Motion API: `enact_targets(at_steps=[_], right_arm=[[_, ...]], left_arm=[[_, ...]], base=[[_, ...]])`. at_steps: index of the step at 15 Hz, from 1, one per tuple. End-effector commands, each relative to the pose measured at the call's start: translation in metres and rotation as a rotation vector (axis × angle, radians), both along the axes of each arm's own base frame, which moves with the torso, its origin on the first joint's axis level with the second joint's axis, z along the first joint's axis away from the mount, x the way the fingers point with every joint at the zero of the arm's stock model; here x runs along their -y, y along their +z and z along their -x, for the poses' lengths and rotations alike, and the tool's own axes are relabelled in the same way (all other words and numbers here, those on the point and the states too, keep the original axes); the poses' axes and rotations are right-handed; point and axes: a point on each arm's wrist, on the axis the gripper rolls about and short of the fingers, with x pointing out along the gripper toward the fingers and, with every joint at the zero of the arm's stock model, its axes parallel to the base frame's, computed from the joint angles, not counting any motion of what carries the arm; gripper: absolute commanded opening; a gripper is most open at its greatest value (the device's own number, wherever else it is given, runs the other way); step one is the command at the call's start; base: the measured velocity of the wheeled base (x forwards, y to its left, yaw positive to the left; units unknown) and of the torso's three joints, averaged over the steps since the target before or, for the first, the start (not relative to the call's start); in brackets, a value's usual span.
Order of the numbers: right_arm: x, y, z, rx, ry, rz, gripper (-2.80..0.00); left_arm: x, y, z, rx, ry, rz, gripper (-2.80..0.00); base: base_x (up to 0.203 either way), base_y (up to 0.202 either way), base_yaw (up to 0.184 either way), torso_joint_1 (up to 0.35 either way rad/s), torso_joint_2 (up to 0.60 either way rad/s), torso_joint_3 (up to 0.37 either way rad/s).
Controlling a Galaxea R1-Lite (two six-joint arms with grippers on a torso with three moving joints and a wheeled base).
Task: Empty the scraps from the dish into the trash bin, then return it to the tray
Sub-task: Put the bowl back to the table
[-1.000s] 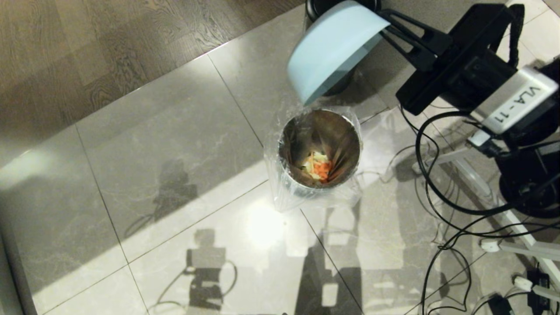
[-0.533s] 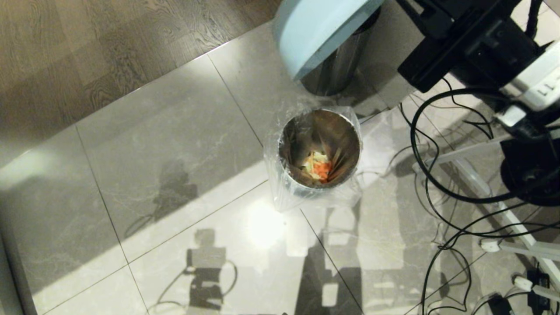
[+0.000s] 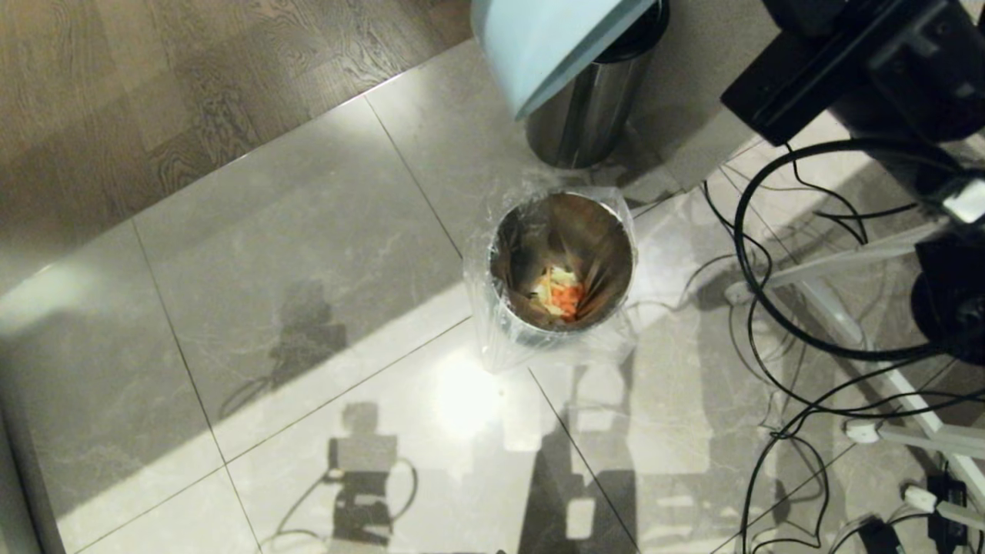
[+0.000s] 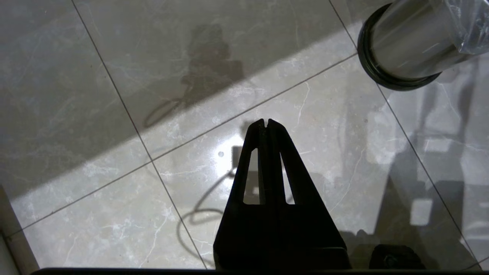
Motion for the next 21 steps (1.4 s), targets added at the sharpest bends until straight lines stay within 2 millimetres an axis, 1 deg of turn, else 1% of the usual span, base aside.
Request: enact_targets(at_steps=[1,2,3,4,7,8,10,11,13,17,19,21], right_arm=[[0.006,0.008,0.012,0.069,0.006,-0.031,-2.80],[0.005,0.003,0.011,0.050,0.008,-0.018,-2.80],[0.005,0.004,0.011,0.053,0.009,-0.020,-2.80],[0.005,0.009,0.012,0.076,0.011,-0.029,-2.80],[0.004,0.007,0.010,0.061,0.017,-0.023,-2.80],[0.003,0.003,0.007,0.041,0.015,-0.018,-2.80],[0.000,0.006,0.005,0.026,0.007,-0.052,-2.80],[-0.002,0.002,0.003,0.009,0.010,-0.048,-2.80],[-0.003,0.003,0.004,0.009,0.012,-0.049,-2.80],[-0.004,-0.008,0.002,-0.024,0.005,-0.029,-2.80],[-0.004,-0.013,0.002,-0.071,0.018,-0.019,-2.80],[-0.004,-0.018,-0.001,-0.193,0.027,-0.062,-2.80]], left_arm=[[0.000,0.000,0.000,0.000,0.002,0.002,-2.80],[0.000,0.000,0.000,0.000,0.001,0.000,-2.80],[0.000,0.000,0.000,0.000,0.001,0.000,-2.80],[0.000,0.000,0.000,0.000,0.001,0.000,-2.80],[0.000,0.000,0.000,0.001,0.001,0.000,-2.80],[0.000,0.000,0.000,0.000,0.001,0.000,-2.80],[0.000,0.000,0.000,0.000,0.001,0.001,-2.80],[0.000,0.000,0.000,0.000,0.001,0.000,-2.80],[0.000,0.000,0.000,0.000,0.001,0.000,-2.80],[0.000,0.000,0.000,0.000,0.001,0.000,-2.80],[0.000,0.000,0.000,0.000,0.001,0.002,-2.80],[0.000,0.000,0.000,0.000,0.002,0.000,-2.80]], base=[[0.000,0.000,0.000,0.000,0.00,0.000],[0.000,0.000,0.000,0.000,0.00,0.000],[0.000,0.000,0.000,0.000,0.00,0.000],[0.000,0.000,0.000,0.000,0.00,0.000],[0.000,0.000,0.000,0.000,0.00,0.000],[0.000,0.000,0.000,0.000,0.00,0.000],[0.000,0.000,0.000,0.000,0.00,0.000],[0.000,0.000,0.000,0.000,0.00,0.000],[0.000,0.000,0.000,0.000,0.00,0.000],[0.000,0.000,0.000,0.000,0.00,0.000],[0.000,0.000,0.000,0.000,0.00,0.000],[0.000,0.000,0.000,0.000,0.00,0.000]])
